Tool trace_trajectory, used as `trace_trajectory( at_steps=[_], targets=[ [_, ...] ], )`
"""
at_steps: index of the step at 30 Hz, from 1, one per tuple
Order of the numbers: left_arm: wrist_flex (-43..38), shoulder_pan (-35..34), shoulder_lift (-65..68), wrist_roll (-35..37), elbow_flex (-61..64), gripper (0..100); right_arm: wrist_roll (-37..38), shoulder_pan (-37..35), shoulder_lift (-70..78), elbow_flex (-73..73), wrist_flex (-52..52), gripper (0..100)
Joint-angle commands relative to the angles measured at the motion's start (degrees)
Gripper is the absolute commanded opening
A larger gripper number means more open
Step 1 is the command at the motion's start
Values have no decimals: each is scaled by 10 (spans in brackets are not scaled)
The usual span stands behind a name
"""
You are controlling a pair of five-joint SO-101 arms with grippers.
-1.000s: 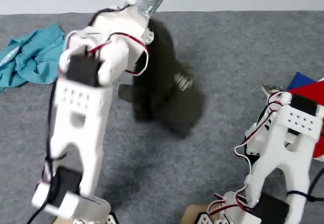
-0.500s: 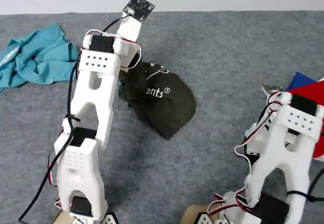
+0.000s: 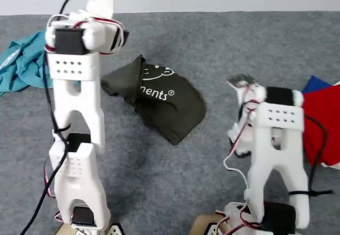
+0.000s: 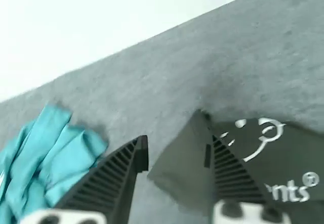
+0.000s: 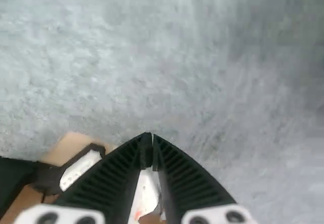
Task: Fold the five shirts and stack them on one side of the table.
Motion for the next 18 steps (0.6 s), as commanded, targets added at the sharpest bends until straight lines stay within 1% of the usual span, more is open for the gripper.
trace_trajectory(
  at_steps=[1, 4, 5, 9, 10, 11, 18],
  targets=[
    [23, -54, -2, 11, -21, 187, 6, -66, -18, -58, -41, 9],
    [30, -118, -2, 42, -21, 187, 7, -126, -12, -59, -98, 12],
    [31, -138, -1, 45, -20, 187, 8, -145, -1, -61, -109, 28],
    [32, -207, -1, 45, -8, 187, 6, -206, 78, -75, -125, 180],
    [32, -221, -1, 45, 2, 187, 6, -218, 102, -87, -131, 206],
    [32, -232, -1, 45, 15, 187, 6, -227, 125, -103, -136, 217],
    [34, -288, -2, 45, 136, 187, 7, -285, 305, -236, -146, 213]
  ],
)
